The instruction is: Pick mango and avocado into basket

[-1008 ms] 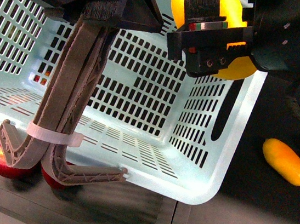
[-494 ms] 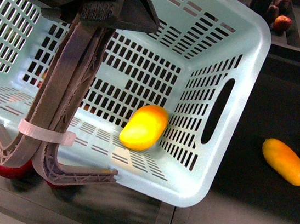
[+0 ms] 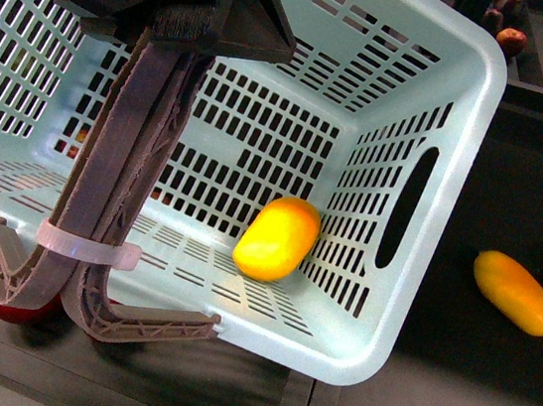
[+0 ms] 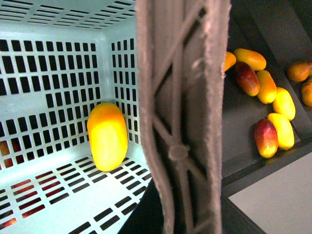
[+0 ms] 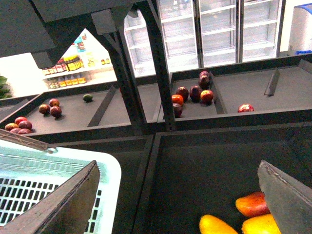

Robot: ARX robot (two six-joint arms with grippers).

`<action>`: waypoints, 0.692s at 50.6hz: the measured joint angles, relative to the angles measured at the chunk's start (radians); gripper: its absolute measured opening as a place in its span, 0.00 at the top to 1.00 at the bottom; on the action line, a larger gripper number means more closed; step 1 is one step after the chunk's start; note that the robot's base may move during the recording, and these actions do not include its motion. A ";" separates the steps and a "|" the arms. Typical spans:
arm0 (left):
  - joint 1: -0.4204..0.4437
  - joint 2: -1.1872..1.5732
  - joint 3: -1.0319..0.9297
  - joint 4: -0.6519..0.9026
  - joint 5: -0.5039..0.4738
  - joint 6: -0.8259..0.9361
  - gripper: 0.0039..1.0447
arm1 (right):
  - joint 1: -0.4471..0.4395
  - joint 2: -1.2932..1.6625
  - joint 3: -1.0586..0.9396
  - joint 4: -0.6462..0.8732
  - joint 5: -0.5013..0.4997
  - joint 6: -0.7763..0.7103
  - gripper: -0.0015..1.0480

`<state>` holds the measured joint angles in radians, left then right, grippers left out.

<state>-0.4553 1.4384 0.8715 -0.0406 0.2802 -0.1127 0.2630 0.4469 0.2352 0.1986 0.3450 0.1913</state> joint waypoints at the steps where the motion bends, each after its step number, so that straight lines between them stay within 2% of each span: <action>1: 0.000 0.000 0.000 0.000 0.000 0.000 0.94 | 0.000 -0.001 0.000 0.000 0.000 0.000 0.07; 8: 0.001 0.000 0.000 0.000 -0.001 0.001 0.94 | 0.000 -0.001 0.000 0.000 -0.001 0.000 0.07; 10: 0.001 0.000 0.000 0.000 -0.001 0.000 0.94 | -0.009 -0.007 -0.002 0.003 -0.031 -0.019 0.10; 15: 0.001 0.000 0.000 0.000 -0.002 0.002 0.94 | -0.070 -0.055 -0.046 0.004 -0.161 -0.128 0.31; 21: 0.001 0.000 0.000 0.000 -0.003 0.001 0.94 | -0.121 -0.104 -0.096 0.002 -0.209 -0.172 0.55; 25: 0.001 0.000 0.000 0.000 0.000 0.001 0.94 | -0.148 -0.124 -0.111 -0.003 -0.235 -0.178 0.66; 28: 0.001 0.000 0.000 0.000 0.000 0.000 0.94 | -0.213 -0.146 -0.126 -0.011 -0.327 -0.184 0.76; 35: 0.001 0.000 0.000 0.000 -0.001 0.000 0.94 | -0.259 -0.188 -0.152 -0.023 -0.340 -0.190 0.99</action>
<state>-0.4545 1.4384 0.8719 -0.0406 0.2794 -0.1123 0.0040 0.2588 0.0830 0.1757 0.0048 0.0017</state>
